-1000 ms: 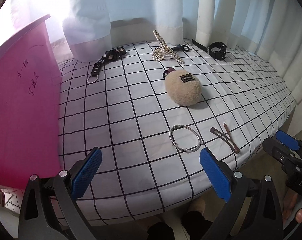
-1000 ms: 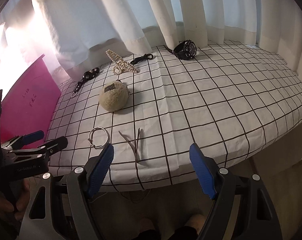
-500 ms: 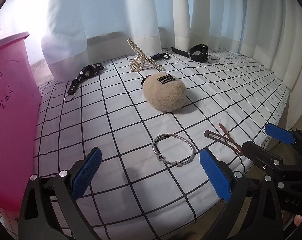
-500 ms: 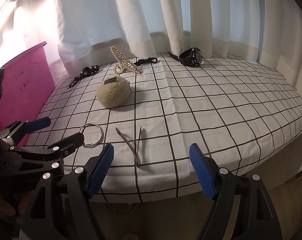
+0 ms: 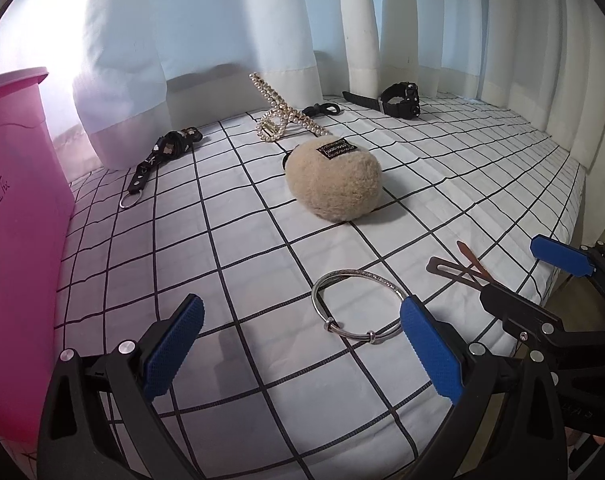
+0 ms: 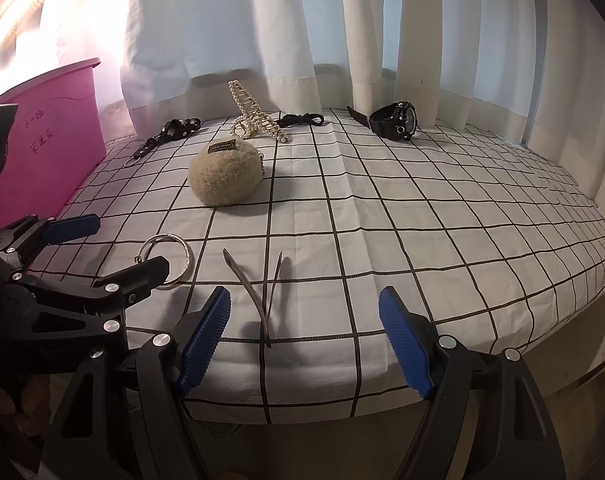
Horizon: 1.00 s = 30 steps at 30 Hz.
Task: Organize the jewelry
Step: 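Grasp the tweezers with the right gripper while the left gripper grasps the small silver ring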
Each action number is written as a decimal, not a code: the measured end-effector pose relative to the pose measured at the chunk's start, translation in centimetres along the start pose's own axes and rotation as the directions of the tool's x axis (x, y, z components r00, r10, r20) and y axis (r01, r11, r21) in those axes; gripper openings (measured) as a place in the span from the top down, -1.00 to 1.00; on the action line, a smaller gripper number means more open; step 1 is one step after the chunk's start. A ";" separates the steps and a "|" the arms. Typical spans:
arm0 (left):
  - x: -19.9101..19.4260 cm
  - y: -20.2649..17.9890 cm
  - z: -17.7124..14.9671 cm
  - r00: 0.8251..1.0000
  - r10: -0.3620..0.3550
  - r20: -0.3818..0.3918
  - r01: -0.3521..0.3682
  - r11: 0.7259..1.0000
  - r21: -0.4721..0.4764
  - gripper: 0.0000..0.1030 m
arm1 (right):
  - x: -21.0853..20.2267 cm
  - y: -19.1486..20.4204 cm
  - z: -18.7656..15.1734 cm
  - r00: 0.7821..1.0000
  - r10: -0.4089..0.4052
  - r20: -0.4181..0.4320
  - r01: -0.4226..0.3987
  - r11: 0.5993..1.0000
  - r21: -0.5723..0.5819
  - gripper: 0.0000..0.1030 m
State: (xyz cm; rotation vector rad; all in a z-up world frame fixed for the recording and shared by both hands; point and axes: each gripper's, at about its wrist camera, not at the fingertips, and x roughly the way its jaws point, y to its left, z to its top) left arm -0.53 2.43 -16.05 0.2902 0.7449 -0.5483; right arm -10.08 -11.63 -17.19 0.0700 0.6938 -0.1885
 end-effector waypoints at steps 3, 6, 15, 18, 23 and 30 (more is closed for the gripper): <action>0.5 0.0 0.0 1.000 -0.005 -0.014 0.005 1.000 -0.010 -0.88 | 0.1 0.0 -0.1 1.000 -0.005 0.011 0.005 1.000 0.006 -0.43; 0.6 -0.1 -0.1 1.000 0.002 -0.005 -0.002 1.000 -0.017 -0.88 | 0.3 0.0 -0.4 1.000 -0.010 0.011 0.010 1.000 0.000 -0.43; 0.7 0.3 -1.0 0.999 -0.010 0.047 0.013 0.997 -0.071 -0.89 | 0.9 0.2 -0.7 1.000 0.000 0.007 0.000 1.000 -0.028 -0.29; 0.8 0.2 -1.1 0.998 -0.002 0.061 0.006 0.997 -0.074 -0.89 | 0.9 0.6 -0.7 1.000 -0.001 0.020 0.002 0.999 -0.045 -0.17; 0.8 0.1 -1.0 0.998 0.000 0.064 0.005 0.997 -0.072 -0.89 | 1.0 0.6 -0.7 1.000 0.005 0.025 -0.004 0.999 -0.045 -0.11; 0.6 -0.6 -0.8 0.996 -0.047 0.074 0.050 0.998 -0.040 -0.42 | 0.9 2.3 -0.7 0.999 0.021 0.028 -0.017 0.990 -0.139 0.54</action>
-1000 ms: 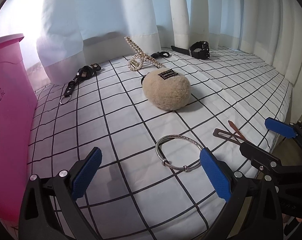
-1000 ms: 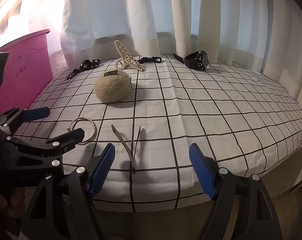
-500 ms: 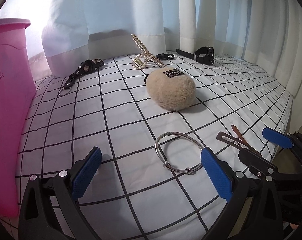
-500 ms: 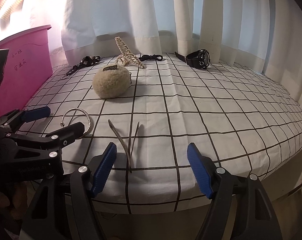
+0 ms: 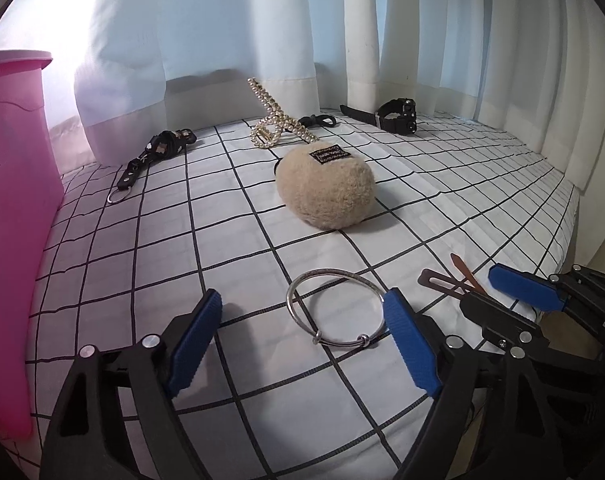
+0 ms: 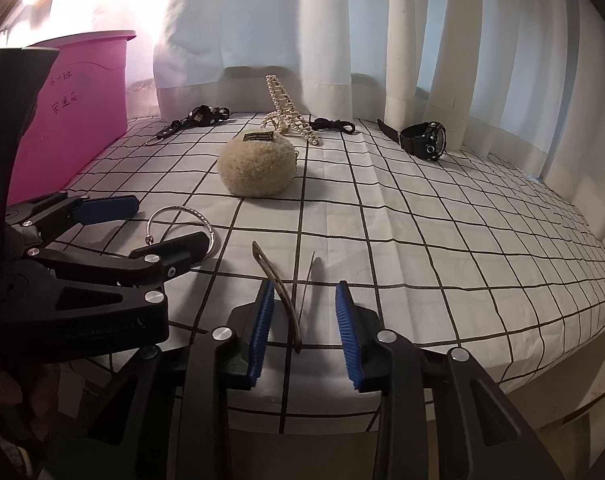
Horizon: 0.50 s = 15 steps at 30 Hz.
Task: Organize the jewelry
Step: 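Grasp the tweezers with the right gripper while the left gripper grasps the small silver ring, then carry the tweezers in the right gripper while the left gripper carries the ring toward the tub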
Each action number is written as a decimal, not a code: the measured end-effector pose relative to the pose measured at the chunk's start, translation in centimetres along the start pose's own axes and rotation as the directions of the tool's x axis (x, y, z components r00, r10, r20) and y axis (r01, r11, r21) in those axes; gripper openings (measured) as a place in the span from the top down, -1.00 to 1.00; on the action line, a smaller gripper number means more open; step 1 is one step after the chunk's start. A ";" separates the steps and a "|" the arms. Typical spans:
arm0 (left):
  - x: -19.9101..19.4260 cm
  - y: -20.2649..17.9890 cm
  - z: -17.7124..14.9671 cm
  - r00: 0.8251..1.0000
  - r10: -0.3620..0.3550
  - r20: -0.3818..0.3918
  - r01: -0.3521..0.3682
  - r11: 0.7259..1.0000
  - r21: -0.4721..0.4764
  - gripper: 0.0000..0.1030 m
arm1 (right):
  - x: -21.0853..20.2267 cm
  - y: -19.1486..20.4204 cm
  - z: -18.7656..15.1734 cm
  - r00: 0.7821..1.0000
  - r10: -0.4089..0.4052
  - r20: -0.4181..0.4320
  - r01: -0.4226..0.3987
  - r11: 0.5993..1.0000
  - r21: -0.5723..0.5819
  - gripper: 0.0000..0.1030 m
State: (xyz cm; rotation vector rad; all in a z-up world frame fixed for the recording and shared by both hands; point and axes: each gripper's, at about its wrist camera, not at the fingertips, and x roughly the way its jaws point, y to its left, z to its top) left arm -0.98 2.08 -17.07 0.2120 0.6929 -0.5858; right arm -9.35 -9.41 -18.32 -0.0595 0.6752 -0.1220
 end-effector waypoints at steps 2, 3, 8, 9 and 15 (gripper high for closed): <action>-0.1 -0.4 0.1 1.000 -0.023 0.002 0.023 1.000 0.015 -0.13 | 0.1 0.3 0.1 1.000 0.007 -0.004 -0.007 1.000 -0.015 0.69; -0.1 -0.6 0.1 0.999 -0.033 0.003 0.033 0.999 0.021 -0.05 | 0.1 0.5 0.2 1.000 0.007 -0.006 -0.008 1.000 -0.021 0.74; -0.1 -1.2 0.1 1.000 -0.011 0.002 0.011 0.998 0.057 0.89 | 0.2 0.4 0.2 1.000 -0.002 -0.007 0.002 1.000 -0.020 0.76; -0.1 -1.2 0.2 1.000 -0.004 0.002 0.004 0.998 0.060 0.89 | 0.2 0.3 0.2 1.000 0.002 -0.008 -0.003 1.000 -0.015 0.77; -0.3 -0.5 0.1 1.000 0.013 0.002 -0.013 0.999 0.037 0.90 | 0.1 0.3 0.4 1.000 0.001 -0.011 -0.001 1.000 -0.010 0.77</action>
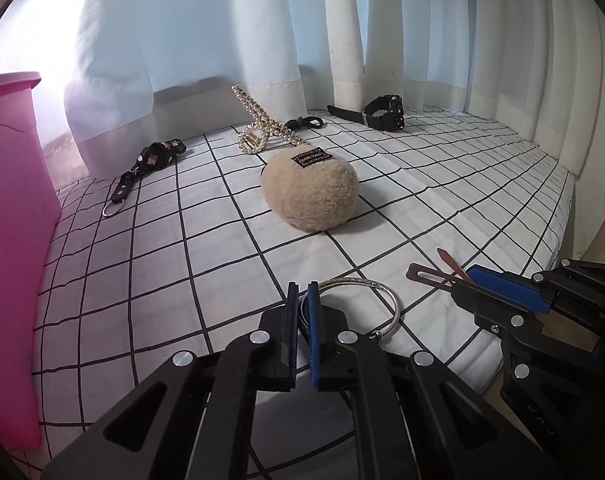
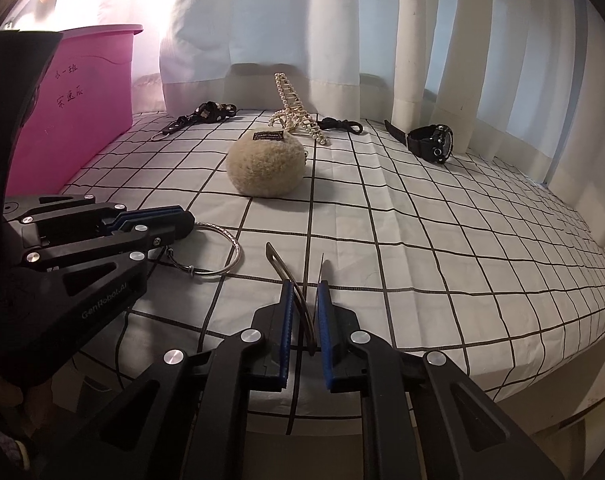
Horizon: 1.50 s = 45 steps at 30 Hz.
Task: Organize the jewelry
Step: 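Carry the tweezers in the right gripper while the left gripper carries the ring toward the tub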
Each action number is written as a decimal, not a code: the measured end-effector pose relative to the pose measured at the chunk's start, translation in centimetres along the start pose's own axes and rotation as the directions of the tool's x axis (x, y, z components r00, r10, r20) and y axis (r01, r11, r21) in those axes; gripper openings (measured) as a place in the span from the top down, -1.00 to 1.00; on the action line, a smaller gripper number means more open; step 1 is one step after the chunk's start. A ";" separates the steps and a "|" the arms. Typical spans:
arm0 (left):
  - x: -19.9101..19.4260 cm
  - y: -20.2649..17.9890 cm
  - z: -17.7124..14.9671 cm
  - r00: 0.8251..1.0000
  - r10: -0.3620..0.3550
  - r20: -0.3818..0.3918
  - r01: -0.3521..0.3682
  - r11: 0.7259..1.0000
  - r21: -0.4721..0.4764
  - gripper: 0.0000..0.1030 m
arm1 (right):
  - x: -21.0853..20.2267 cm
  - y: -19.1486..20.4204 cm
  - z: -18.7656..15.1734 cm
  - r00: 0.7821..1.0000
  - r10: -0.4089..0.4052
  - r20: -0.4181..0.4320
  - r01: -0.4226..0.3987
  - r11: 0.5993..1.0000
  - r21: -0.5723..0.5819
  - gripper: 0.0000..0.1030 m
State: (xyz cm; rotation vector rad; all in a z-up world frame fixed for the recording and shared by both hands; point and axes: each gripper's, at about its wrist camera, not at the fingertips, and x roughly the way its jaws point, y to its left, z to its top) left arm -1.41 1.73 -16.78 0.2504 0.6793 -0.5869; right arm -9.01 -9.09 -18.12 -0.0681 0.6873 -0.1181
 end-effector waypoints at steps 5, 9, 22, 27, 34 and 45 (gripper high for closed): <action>-0.6 1.1 0.1 1.000 0.013 0.006 -0.013 0.999 -0.036 0.91 | -0.2 -0.3 0.2 1.000 0.001 0.008 -0.001 1.000 0.012 0.77; -1.5 1.5 0.6 0.999 0.026 0.029 -0.025 0.999 -0.047 0.92 | -0.5 -0.3 0.5 1.000 0.005 0.016 -0.005 1.000 0.012 0.77; -4.6 2.6 2.8 0.993 0.066 0.093 -0.057 0.994 -0.088 0.93 | -1.7 -0.2 2.4 0.998 0.026 0.065 -0.027 1.000 0.005 0.77; -5.7 3.2 3.3 0.990 0.084 0.109 -0.072 0.992 -0.106 0.93 | -2.1 0.0 2.9 0.996 0.041 0.077 -0.041 0.999 -0.002 0.77; -7.6 3.5 4.6 0.987 0.101 0.125 -0.086 0.989 -0.121 0.93 | -3.3 0.1 5.1 0.991 0.069 0.114 -0.068 0.998 -0.007 0.77; -12.9 5.0 8.2 0.973 0.140 0.185 -0.108 0.979 -0.173 0.93 | -6.5 0.4 10.4 0.976 0.135 0.168 -0.135 0.991 -0.012 0.77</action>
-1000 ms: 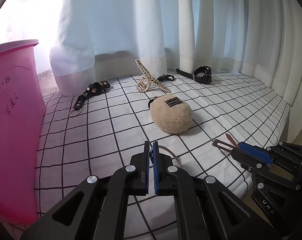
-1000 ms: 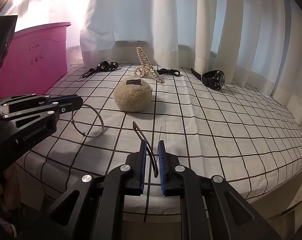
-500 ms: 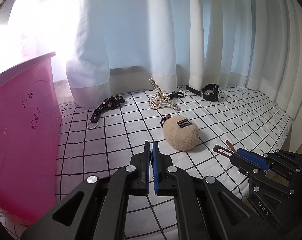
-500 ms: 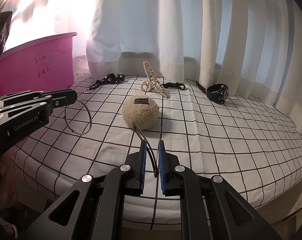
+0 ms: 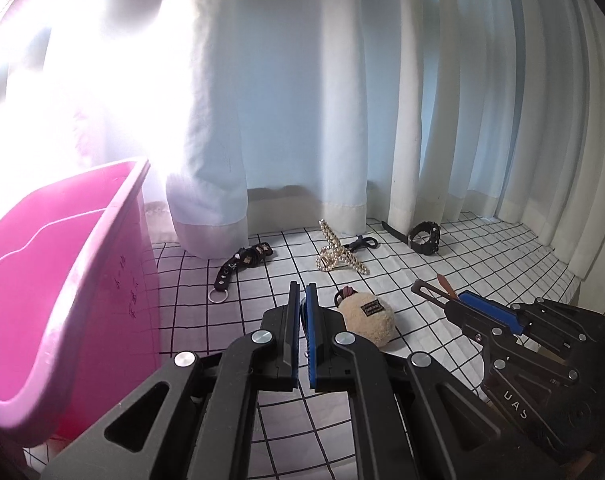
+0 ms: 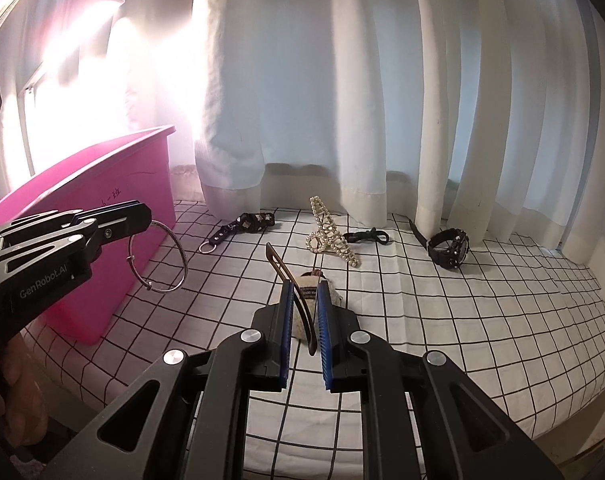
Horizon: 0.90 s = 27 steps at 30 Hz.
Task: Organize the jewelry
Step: 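Carry the tweezers in the right gripper while the left gripper carries the ring toward the tub, then lower into the tub and open the left gripper while the right gripper holds the tweezers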
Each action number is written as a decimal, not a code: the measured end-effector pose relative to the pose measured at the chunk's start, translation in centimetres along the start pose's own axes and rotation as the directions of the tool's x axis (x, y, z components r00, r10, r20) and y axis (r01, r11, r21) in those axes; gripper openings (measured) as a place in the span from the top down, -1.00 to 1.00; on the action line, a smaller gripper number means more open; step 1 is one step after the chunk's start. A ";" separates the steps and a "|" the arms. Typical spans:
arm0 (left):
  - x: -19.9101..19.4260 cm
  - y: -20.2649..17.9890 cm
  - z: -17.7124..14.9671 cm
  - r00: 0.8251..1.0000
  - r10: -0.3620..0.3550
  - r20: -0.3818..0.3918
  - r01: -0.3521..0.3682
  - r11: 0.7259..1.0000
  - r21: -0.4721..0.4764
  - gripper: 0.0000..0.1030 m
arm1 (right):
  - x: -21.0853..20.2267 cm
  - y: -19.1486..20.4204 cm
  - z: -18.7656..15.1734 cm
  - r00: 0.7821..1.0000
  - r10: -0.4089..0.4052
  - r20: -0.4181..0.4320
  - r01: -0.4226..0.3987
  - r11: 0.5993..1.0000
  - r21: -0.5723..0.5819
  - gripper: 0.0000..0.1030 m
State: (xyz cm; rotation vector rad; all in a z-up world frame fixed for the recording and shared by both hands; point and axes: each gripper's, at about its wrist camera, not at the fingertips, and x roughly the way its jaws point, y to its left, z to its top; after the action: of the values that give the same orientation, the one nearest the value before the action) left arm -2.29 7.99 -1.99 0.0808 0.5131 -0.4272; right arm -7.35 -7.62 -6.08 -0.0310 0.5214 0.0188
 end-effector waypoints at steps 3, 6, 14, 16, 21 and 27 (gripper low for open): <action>-1.6 0.8 2.1 0.999 0.020 0.031 -0.019 1.000 -0.018 0.93 | -0.8 0.8 2.2 0.999 0.022 0.031 -0.021 1.000 -0.021 0.77; -3.3 1.9 4.1 0.997 0.044 0.066 -0.042 0.998 -0.038 0.93 | -1.8 1.9 4.6 0.996 0.051 0.070 -0.048 0.998 -0.046 0.77; -8.4 5.6 8.2 0.979 0.140 0.152 -0.129 0.988 -0.080 0.93 | -3.3 5.3 10.6 0.969 0.208 0.135 -0.203 0.978 -0.049 0.77; -9.6 7.0 8.7 0.971 0.172 0.164 -0.158 0.983 -0.097 0.93 | -3.4 6.8 11.8 0.961 0.237 0.144 -0.228 0.971 -0.075 0.77; -11.6 10.6 9.0 0.952 0.257 0.164 -0.236 0.962 -0.134 0.93 | -2.7 10.9 14.3 0.935 0.325 0.141 -0.309 0.943 -0.123 0.77; -13.0 15.2 8.1 0.932 0.340 0.129 -0.314 0.931 -0.187 0.93 | -0.7 15.6 16.6 0.913 0.396 0.096 -0.376 0.909 -0.178 0.77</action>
State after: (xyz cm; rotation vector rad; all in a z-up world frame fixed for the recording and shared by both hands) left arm -2.50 25.26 10.98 -0.0270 0.3659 -0.0611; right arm -0.15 8.52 8.26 -0.0782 0.3875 0.4498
